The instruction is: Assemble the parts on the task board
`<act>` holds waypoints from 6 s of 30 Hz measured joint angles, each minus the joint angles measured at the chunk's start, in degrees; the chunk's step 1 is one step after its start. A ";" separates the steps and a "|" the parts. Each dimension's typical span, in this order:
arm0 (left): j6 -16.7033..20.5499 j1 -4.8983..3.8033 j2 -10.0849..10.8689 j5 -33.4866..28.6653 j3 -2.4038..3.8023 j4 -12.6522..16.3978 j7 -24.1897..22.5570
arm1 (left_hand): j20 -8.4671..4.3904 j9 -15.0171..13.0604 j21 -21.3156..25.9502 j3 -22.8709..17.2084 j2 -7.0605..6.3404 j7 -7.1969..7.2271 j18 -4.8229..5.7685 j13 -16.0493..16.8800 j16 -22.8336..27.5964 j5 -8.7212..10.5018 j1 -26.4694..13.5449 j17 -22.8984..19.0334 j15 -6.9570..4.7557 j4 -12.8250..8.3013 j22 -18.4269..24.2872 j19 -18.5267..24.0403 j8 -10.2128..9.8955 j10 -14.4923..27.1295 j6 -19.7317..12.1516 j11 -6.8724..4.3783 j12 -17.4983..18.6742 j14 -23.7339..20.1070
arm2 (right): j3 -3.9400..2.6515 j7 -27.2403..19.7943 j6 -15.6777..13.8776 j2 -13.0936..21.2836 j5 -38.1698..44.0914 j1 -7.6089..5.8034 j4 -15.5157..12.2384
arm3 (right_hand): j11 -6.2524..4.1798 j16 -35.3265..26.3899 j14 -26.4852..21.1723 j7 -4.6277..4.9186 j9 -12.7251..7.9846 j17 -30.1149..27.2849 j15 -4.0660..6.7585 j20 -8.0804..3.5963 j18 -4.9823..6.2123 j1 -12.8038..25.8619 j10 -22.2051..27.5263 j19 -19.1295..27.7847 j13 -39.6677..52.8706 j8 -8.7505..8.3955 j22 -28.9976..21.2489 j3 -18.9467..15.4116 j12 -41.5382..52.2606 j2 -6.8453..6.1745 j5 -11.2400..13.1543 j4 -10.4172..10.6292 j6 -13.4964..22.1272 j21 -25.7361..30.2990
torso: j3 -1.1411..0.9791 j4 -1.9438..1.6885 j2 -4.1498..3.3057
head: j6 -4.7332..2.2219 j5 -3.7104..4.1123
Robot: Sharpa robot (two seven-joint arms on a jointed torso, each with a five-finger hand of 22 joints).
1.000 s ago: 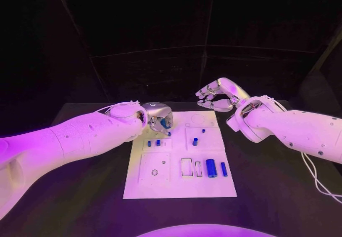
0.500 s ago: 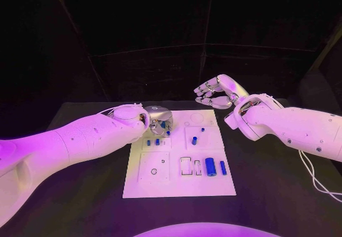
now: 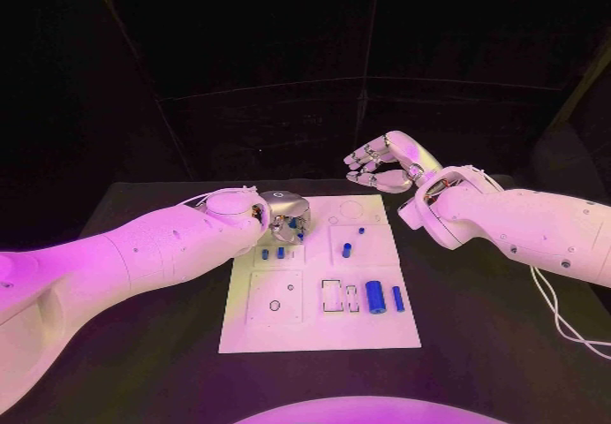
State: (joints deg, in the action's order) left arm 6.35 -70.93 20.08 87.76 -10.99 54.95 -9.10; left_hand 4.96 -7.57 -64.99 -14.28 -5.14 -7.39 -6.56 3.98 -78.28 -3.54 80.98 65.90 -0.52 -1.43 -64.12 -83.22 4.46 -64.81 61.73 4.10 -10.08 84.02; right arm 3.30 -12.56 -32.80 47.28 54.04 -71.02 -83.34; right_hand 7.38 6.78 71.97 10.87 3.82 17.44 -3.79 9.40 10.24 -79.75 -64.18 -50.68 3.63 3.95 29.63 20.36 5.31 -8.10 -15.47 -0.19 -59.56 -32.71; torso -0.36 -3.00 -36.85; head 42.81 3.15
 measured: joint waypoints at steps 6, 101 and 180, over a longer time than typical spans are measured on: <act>0.03 0.07 -0.41 0.00 0.04 -0.57 0.00 | 0.00 0.10 -0.16 -0.78 0.04 -0.07 -0.01 0.04 0.00 0.00 -0.04 -0.09 -0.08 -0.11 -0.28 0.00 0.00 -0.41 0.10 -0.01 0.13 -0.08 | 0.00 0.00 0.12 -0.14 -0.06 -0.04 0.09 | 0.00 -0.12 0.14 0.00 0.00 -0.06 -0.13 0.00 0.00 0.06 0.00 0.00 0.00 0.00 -0.03 0.00 0.00 0.06 0.00 0.00 0.00 0.11 | -0.02 -0.01 -0.01 | 0.18 -0.03; -0.89 1.13 9.85 -3.00 5.15 5.30 -1.04 | -0.44 0.72 -3.15 -11.18 -0.55 -0.08 0.43 0.92 -0.72 0.24 -1.05 -1.49 -0.69 -4.25 -3.76 -0.44 -0.01 -7.36 4.61 -1.03 2.15 0.13 | 0.00 -0.19 2.09 0.14 -0.71 -0.17 1.14 | 0.00 -1.45 0.21 0.00 0.00 -1.12 -0.20 0.21 -0.01 0.35 0.00 -0.22 0.02 0.00 -0.76 0.01 0.00 0.36 0.00 0.01 0.00 1.04 | -0.04 -0.02 -0.02 | 0.11 -1.66; -1.17 1.51 11.05 -3.53 5.16 5.07 -0.93 | 0.93 3.91 1.28 -9.34 -3.30 -1.49 0.38 -0.29 -0.71 0.21 -5.01 -3.68 0.57 -4.50 0.05 1.36 -0.89 2.37 -5.90 1.48 6.36 0.14 | -0.01 4.47 6.60 0.27 3.03 -0.18 2.56 | -0.11 -0.28 6.53 -0.06 0.02 -1.81 0.90 -0.59 0.00 -0.28 0.74 -4.57 -0.02 0.01 -0.51 -1.56 -0.05 0.99 0.00 -1.56 -0.06 0.07 | -0.03 -0.13 -0.03 | 0.30 -1.44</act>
State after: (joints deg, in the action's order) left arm 5.18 -69.42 31.13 84.23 -5.82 60.02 -10.02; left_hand 5.88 -3.66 -63.70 -23.62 -8.44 -8.87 -6.18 3.68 -78.99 -3.33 75.97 62.22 0.04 -5.93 -64.07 -81.86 3.57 -62.45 55.83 5.58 -3.72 84.16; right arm 3.29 -8.09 -26.19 47.55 57.07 -71.20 -80.78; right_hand 7.26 6.50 78.49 10.81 3.84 15.63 -2.89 8.82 10.24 -80.03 -63.44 -55.26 3.61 3.96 29.12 18.80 5.26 -7.12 -15.47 -1.75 -59.62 -32.64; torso -0.39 -3.14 -36.88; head 43.11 1.71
